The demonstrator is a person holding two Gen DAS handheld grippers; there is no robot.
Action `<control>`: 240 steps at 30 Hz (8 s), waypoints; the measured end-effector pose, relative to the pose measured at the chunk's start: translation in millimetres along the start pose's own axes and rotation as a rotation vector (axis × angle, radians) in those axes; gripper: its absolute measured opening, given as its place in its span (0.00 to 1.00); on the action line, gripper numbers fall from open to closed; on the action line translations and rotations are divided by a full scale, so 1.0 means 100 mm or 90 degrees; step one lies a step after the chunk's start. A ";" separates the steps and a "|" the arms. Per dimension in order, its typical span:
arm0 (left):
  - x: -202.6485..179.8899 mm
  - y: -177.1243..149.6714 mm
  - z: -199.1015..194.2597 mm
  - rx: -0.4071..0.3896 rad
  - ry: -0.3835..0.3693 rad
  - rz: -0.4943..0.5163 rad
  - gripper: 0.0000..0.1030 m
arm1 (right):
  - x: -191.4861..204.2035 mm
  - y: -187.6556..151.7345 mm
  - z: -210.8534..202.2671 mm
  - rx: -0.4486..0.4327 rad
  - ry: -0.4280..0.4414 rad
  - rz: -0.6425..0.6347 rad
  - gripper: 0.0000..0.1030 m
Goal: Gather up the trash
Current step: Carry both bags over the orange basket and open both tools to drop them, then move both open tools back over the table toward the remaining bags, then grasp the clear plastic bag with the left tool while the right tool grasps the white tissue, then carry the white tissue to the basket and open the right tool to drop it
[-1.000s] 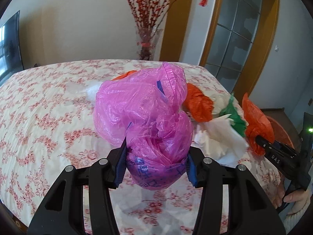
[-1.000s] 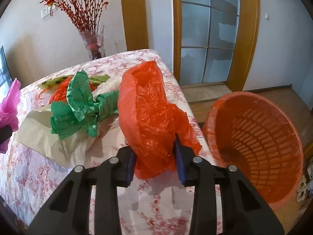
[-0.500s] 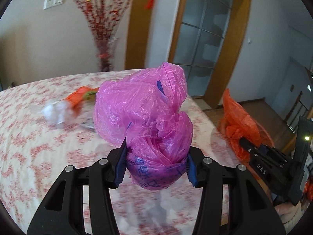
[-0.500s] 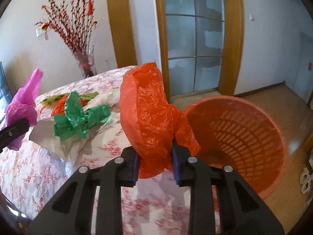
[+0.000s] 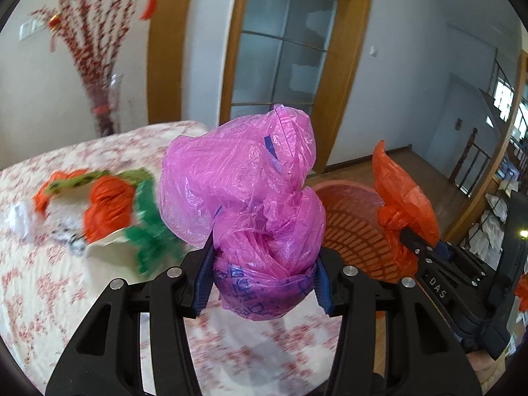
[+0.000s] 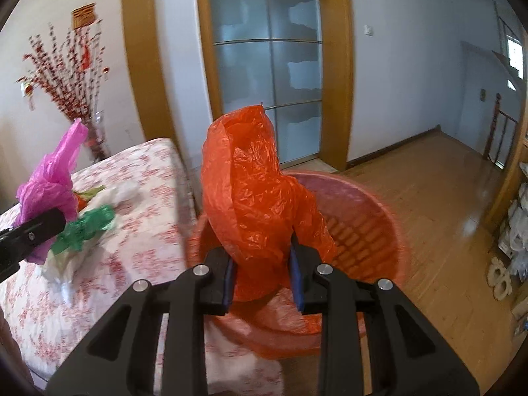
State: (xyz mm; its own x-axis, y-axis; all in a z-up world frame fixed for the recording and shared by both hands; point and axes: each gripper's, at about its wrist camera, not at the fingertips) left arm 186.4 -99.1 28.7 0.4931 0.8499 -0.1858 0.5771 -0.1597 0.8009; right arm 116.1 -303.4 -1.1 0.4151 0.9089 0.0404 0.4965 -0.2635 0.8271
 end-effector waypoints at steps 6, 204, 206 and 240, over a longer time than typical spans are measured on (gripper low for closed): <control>-0.30 0.07 0.28 0.017 -0.041 0.027 0.48 | -0.29 0.03 0.09 0.000 -0.027 0.025 0.27; -0.52 0.06 0.55 0.069 -0.139 0.084 0.12 | -0.49 0.11 -0.09 -0.081 0.013 0.048 0.03; -0.61 0.04 0.62 0.076 -0.145 0.092 0.12 | -0.55 0.11 -0.04 -0.078 0.011 0.054 0.03; -0.40 -0.14 0.70 0.120 -0.056 0.086 0.55 | -0.78 0.00 0.19 -0.044 -0.015 0.088 0.48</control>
State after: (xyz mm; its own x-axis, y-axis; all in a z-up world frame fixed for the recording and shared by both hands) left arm 203.7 -165.8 -15.0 0.6246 0.7684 -0.1393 0.6086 -0.3673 0.7033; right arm 98.1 -379.9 -14.7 0.4935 0.8577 0.1442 0.3802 -0.3618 0.8512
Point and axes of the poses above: each gripper's, at about its wrist camera, not at the fingertips, and z roughly the way its jaws point, x to its left, y to its top, and after that the axes turned 4 degrees about -y, right-handed
